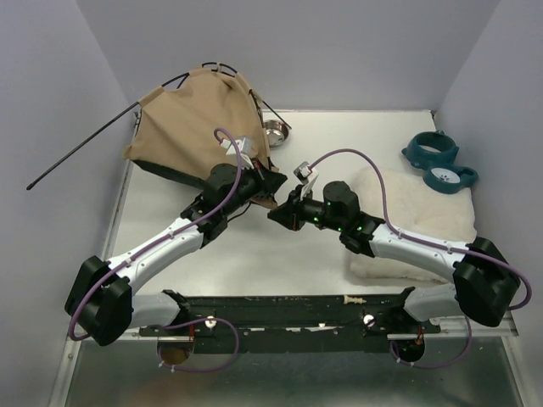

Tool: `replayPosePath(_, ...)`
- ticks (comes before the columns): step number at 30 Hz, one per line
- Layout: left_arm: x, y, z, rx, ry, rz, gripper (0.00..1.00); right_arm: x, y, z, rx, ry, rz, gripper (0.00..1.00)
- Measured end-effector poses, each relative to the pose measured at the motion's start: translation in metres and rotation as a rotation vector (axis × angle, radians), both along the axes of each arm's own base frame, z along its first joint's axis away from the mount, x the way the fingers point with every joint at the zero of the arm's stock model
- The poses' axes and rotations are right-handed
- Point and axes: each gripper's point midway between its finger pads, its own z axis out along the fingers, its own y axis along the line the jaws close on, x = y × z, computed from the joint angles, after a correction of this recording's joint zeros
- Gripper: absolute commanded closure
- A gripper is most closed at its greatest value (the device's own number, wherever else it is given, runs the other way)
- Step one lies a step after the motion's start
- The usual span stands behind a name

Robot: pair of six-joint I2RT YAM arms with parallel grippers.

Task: Set up the pet tent

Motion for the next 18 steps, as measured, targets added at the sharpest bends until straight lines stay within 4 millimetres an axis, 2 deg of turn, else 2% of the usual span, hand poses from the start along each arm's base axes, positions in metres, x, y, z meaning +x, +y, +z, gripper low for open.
replayPosePath(8,0.002,0.001,-0.001,0.003,0.001,0.012,1.0,0.004,0.002,0.001,0.014,-0.01,-0.006,0.73)
replayPosePath(11,0.002,0.002,-0.001,0.005,0.002,0.017,1.0,0.009,0.002,0.0,0.008,-0.026,-0.009,0.63)
replayPosePath(14,0.003,0.002,-0.002,0.007,0.002,0.021,1.0,0.014,0.004,0.003,0.001,-0.052,-0.008,0.61)
replayPosePath(16,0.003,0.003,-0.004,0.013,0.008,0.021,1.0,0.019,0.007,0.009,0.004,-0.076,-0.009,0.61)
replayPosePath(17,0.003,0.002,-0.006,0.016,0.013,0.02,1.0,0.022,0.008,0.013,0.008,-0.088,-0.011,0.65)
replayPosePath(18,0.003,0.002,-0.007,0.019,0.016,0.019,1.0,0.025,0.009,0.016,0.009,-0.096,-0.012,0.72)
